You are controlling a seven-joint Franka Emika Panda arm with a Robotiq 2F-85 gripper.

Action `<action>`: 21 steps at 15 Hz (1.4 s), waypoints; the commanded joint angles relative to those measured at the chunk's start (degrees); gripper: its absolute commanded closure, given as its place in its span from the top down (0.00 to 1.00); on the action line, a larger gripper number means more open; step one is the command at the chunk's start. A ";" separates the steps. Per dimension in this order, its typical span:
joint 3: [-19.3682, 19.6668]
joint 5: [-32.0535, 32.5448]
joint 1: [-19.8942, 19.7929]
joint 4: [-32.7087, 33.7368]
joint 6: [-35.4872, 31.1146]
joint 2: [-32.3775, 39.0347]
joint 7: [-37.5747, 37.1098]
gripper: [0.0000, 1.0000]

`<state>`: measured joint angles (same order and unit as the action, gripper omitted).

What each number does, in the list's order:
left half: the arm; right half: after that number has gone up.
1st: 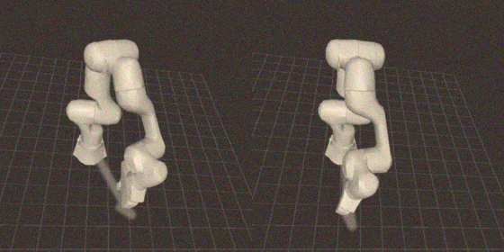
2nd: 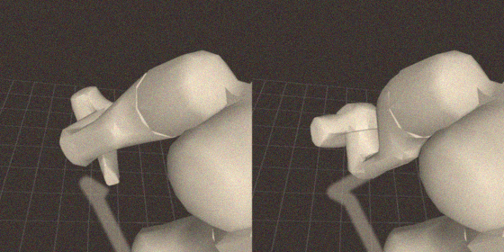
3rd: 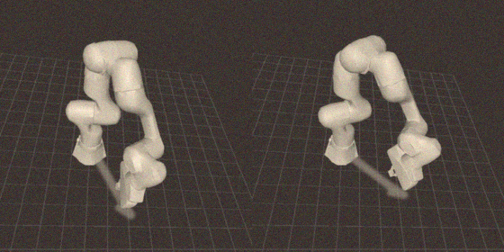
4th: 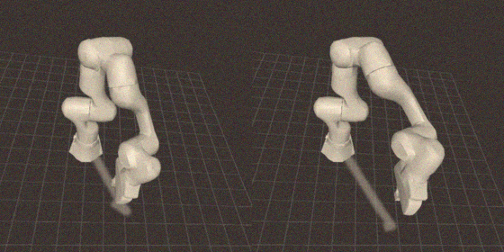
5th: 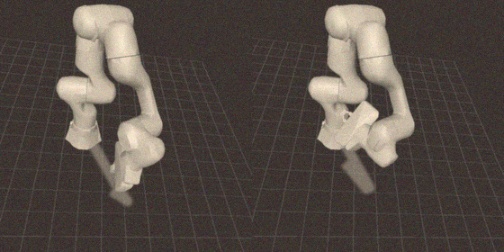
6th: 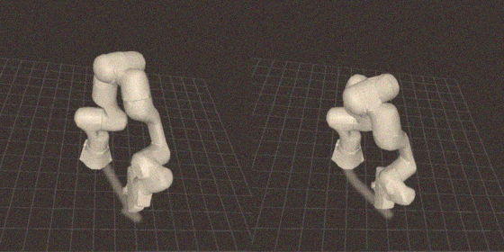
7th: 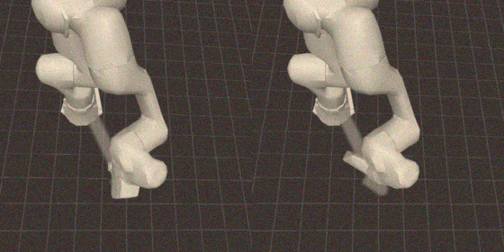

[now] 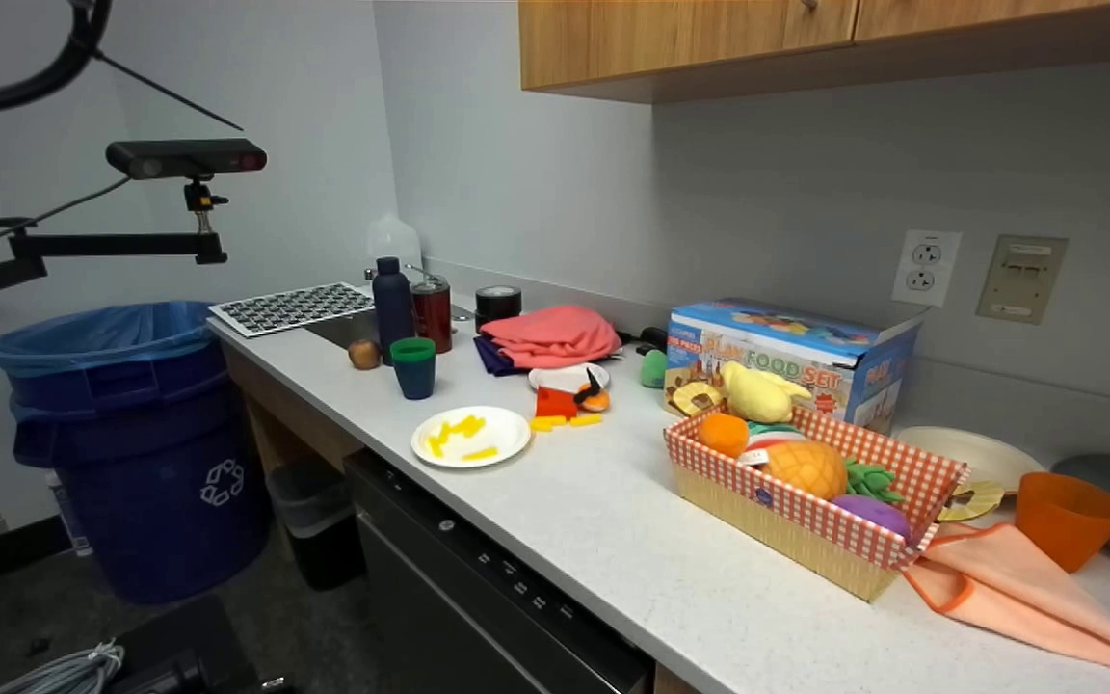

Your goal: Close the top cabinet drawer door on the right

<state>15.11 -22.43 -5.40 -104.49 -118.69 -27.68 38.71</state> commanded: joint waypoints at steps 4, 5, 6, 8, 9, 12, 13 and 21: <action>1.57 3.97 2.16 -4.71 -1.39 -4.76 -1.36 1.00; 1.72 3.98 2.33 -4.68 -1.37 -4.82 -1.33 1.00; 1.83 3.94 2.43 -4.64 -1.36 -4.62 -1.30 1.00; 1.84 3.88 2.54 -4.64 -1.34 -4.26 -1.26 1.00; 1.84 3.86 2.56 -4.63 -1.34 -4.19 -1.25 1.00; 1.84 3.86 2.55 -4.61 -1.34 -4.15 -1.25 1.00; 1.84 3.86 2.55 -4.60 -1.34 -4.16 -1.25 1.00; 1.84 3.86 2.55 -4.59 -1.34 -4.15 -1.25 1.00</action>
<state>15.77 -19.72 -4.67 -109.29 -119.91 -31.72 38.21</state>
